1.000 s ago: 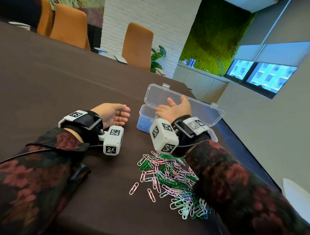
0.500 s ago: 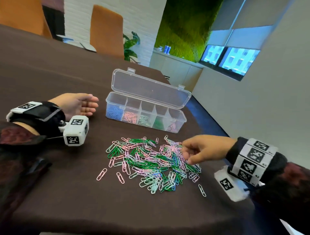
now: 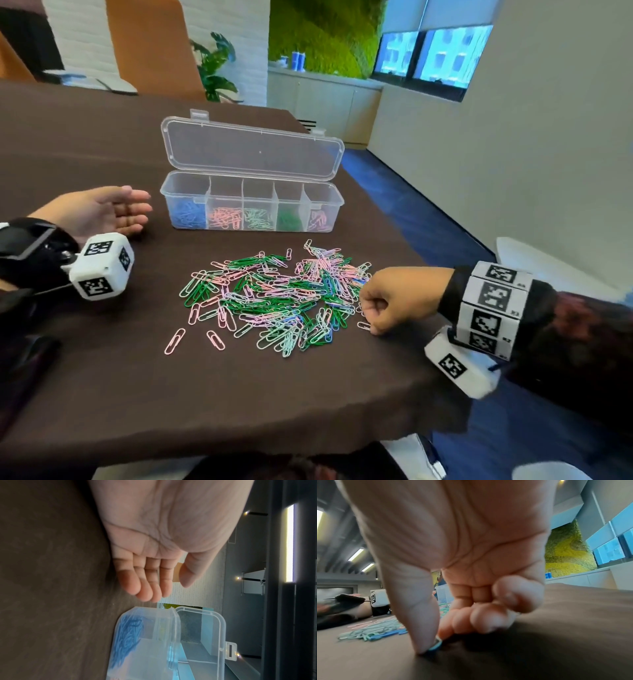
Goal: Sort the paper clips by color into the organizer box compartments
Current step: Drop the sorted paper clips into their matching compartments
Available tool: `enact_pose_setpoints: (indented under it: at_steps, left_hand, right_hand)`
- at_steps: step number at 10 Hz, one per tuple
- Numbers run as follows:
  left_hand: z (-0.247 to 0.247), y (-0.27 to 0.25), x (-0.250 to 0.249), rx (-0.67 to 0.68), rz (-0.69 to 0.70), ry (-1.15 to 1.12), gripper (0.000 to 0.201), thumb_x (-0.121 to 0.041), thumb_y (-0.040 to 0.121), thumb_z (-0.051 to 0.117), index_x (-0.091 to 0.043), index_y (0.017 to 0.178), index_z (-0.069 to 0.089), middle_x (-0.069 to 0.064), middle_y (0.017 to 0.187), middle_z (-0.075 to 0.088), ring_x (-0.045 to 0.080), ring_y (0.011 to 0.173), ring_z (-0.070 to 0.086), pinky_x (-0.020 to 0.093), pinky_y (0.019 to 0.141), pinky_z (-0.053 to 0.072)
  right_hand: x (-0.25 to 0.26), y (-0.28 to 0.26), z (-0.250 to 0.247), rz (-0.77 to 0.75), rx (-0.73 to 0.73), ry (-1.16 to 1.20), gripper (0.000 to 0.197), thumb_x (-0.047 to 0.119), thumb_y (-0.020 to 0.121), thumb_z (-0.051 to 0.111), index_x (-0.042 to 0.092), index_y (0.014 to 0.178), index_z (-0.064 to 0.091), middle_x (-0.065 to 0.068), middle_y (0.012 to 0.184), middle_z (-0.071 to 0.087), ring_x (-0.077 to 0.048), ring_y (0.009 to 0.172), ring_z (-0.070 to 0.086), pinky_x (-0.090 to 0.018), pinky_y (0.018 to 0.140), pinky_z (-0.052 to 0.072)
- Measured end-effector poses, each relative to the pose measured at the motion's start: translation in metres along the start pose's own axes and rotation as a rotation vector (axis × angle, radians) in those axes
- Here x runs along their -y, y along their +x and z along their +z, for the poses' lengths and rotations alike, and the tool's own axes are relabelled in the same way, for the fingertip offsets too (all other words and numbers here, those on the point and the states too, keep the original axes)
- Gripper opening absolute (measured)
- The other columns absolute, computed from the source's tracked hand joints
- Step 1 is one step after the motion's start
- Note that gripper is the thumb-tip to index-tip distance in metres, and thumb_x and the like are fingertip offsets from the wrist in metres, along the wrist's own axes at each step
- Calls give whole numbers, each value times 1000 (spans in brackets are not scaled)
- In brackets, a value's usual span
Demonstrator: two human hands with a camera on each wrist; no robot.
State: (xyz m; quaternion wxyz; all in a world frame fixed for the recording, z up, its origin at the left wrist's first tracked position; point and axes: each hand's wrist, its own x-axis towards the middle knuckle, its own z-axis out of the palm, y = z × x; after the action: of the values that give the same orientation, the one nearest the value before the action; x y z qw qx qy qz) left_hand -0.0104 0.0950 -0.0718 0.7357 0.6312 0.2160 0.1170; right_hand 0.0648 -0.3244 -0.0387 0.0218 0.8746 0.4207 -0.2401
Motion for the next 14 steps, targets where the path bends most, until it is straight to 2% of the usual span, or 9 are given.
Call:
enact_pose_setpoints:
  at_steps: [2,3,4,5,6,8,9,12,14]
  left_hand:
    - [0,1,0,8,11,-11,28,-28,100,34,-15,91,58,-5,62,65,5,51,62,16,49,52]
    - [0,1,0,23,21,-23,28,-27,100,35,-15,90,58,-5,62,66,6,51,62,16,49,52]
    - [-1,1,1,32,27,-38,28,-26,100,35,-15,90,59,-4,62,66,6,50,62,16,49,52]
    - [-1,2,2,42,27,-45,27,-26,100,35,-14,91,58,-5,61,66,6,50,62,16,49,53]
    - [-1,2,2,46,27,-43,28,-26,100,36,-14,91,59,-5,61,67,6,50,62,16,49,53]
    - [-2,2,3,61,35,-51,46,-26,99,38,-17,71,74,-3,64,66,8,51,63,17,49,53]
    - [-1,3,3,68,38,-41,49,-26,99,38,-18,67,75,-2,65,66,8,52,63,17,50,53]
    - [-2,5,5,72,34,-50,54,-27,99,39,-20,61,76,-3,65,67,8,52,63,17,50,53]
    - [-4,6,5,73,26,-41,54,-27,99,39,-20,61,76,-2,65,67,9,52,63,18,50,53]
  right_hand:
    - [16,12,-3,-196,-91,262,30,0,79,66,19,63,49,-3,66,58,-15,59,53,-25,59,43]
    - [17,16,-5,-306,-119,783,26,-12,77,63,10,72,50,-9,65,58,-18,53,55,-21,50,47]
    - [16,22,-6,-342,-76,1200,37,-19,78,52,8,103,53,-7,64,60,-16,53,58,-22,49,49]
    - [14,26,-8,-329,-2,1442,48,-10,70,46,8,113,54,-8,69,61,-17,56,60,-23,51,51]
    - [16,27,-8,-266,31,1378,44,-6,64,44,6,104,56,-4,67,53,-12,53,54,-22,50,47]
    - [33,20,-4,-216,18,163,27,25,78,77,26,85,51,8,65,41,-5,54,38,-26,58,34]
    - [40,20,0,-185,3,62,28,30,77,77,28,77,49,8,64,41,-4,52,40,-19,53,31]
    - [34,26,-2,-212,-33,62,29,10,85,67,27,71,49,12,63,53,4,53,49,-11,56,37]
    - [11,27,-11,-233,-154,819,9,9,80,64,14,87,61,3,66,53,-8,56,44,-18,51,37]
